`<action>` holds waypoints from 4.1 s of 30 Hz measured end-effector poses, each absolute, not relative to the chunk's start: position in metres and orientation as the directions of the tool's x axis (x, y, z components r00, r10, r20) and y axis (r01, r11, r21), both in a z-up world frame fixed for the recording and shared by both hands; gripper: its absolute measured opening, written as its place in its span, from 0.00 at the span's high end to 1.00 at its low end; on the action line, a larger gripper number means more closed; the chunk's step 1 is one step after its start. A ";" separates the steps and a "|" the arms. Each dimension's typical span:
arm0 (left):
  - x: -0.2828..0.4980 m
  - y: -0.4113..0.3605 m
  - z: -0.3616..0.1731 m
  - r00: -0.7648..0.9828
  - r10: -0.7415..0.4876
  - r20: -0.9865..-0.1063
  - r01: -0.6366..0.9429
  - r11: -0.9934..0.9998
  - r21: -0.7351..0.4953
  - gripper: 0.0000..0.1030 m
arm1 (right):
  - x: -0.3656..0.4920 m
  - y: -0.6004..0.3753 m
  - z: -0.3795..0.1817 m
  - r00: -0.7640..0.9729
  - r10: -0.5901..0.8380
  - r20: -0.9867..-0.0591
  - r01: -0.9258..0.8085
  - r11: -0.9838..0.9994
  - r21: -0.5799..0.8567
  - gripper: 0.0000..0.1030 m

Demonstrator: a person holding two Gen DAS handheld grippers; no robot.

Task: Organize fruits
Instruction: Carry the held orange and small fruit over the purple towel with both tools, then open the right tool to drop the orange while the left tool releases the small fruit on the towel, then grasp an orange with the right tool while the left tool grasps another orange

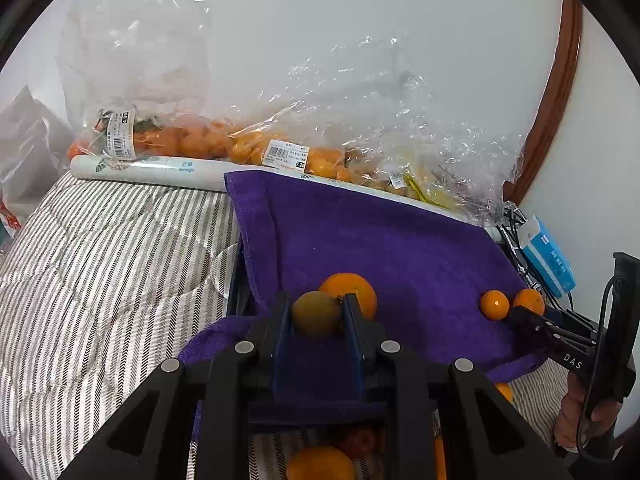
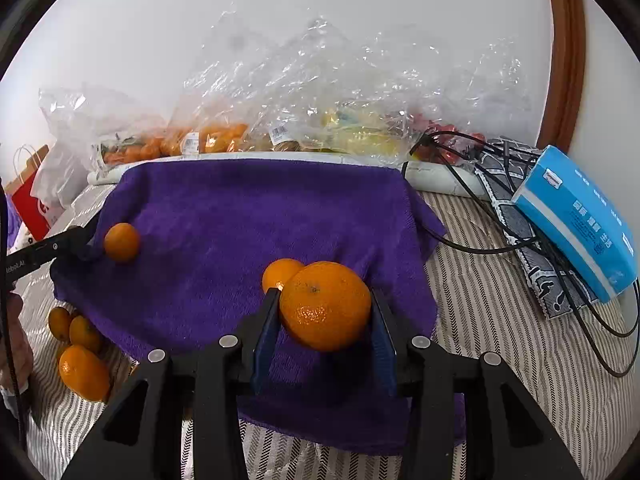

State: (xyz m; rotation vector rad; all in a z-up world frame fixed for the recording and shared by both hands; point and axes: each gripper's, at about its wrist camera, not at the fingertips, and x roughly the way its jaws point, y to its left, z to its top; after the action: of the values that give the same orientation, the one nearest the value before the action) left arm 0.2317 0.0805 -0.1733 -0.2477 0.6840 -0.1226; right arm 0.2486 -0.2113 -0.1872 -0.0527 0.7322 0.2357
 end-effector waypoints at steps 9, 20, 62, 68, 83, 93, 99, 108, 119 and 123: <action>0.234 0.079 -0.176 0.759 -0.194 -0.621 0.035 0.965 -0.259 0.76 | 0.249 -0.208 -0.190 0.711 0.185 -0.678 -0.238 0.971 0.016 0.58; 0.238 0.073 -0.182 0.736 -0.200 -0.647 0.047 0.968 -0.246 0.76 | 0.249 -0.205 -0.192 0.705 0.179 -0.686 -0.246 0.969 0.000 0.58; 0.221 0.077 -0.174 0.764 -0.147 -0.628 0.032 0.981 -0.191 0.66 | 0.225 -0.226 -0.159 0.799 0.205 -0.566 -0.177 0.979 0.105 0.45; 0.202 0.087 -0.172 0.774 -0.131 -0.620 0.015 0.982 -0.188 0.66 | 0.200 -0.211 -0.154 0.771 0.207 -0.602 -0.188 0.978 0.096 0.45; 0.141 0.117 -0.174 0.792 -0.138 -0.595 0.007 0.976 -0.218 0.61 | 0.164 -0.135 -0.186 0.669 0.301 -0.679 -0.347 0.935 0.072 0.55; 0.136 0.119 -0.171 0.795 -0.172 -0.581 0.031 0.969 -0.244 0.60 | 0.181 -0.123 -0.210 0.636 0.227 -0.737 -0.308 0.951 0.027 0.55; 0.140 0.113 -0.176 0.772 -0.187 -0.607 0.054 0.972 -0.230 0.60 | 0.186 -0.119 -0.212 0.622 0.231 -0.749 -0.319 0.947 0.027 0.61; 0.144 0.096 -0.186 0.722 -0.257 -0.643 0.140 0.964 -0.228 0.58 | 0.158 -0.140 -0.202 0.664 0.276 -0.695 -0.339 0.940 0.049 0.69; 0.172 0.074 -0.202 0.641 -0.250 -0.725 0.139 0.968 -0.210 0.58 | 0.146 -0.161 -0.204 0.659 0.307 -0.687 -0.368 0.928 0.062 0.69; 0.177 0.067 -0.204 0.634 -0.233 -0.737 0.138 0.972 -0.190 0.63 | 0.153 -0.156 -0.211 0.622 0.306 -0.721 -0.384 0.921 0.060 0.69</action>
State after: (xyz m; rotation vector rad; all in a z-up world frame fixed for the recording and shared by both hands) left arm 0.1773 0.0666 -0.2045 -0.1193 0.8587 -0.2126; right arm 0.1530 -0.1560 -0.2107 -0.1033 0.8083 0.3970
